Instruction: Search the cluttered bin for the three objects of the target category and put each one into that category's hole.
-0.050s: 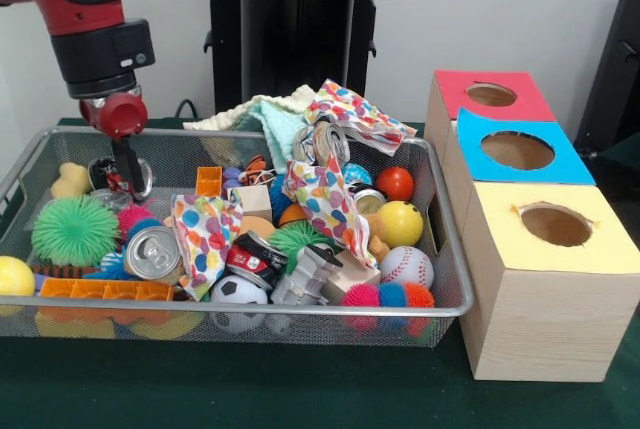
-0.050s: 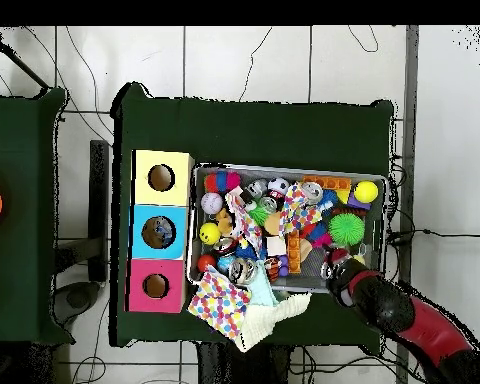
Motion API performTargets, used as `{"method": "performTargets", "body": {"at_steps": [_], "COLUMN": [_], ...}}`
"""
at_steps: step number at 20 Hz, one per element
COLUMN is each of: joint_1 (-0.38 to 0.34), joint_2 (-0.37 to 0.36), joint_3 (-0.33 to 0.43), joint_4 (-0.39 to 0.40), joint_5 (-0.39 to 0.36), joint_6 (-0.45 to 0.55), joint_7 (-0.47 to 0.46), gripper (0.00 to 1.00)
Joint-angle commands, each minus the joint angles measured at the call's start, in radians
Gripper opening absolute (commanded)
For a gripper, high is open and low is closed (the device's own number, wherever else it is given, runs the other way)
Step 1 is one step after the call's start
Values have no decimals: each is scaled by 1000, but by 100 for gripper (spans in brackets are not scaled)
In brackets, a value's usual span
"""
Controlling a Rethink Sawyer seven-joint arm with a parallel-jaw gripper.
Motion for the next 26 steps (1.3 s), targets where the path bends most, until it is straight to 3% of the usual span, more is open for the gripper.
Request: {"method": "performTargets", "body": {"at_steps": [1,11,26], "joint_1": [16,45,50], "joint_2": [1,-7,7], "joint_3": [27,-12,-31], "joint_4": [-147,-183,-150], "joint_5": [-68,-102,-104], "joint_6": [-29,-76,-94], "joint_7": [-57,-13,14], "gripper": [100,100,100]}}
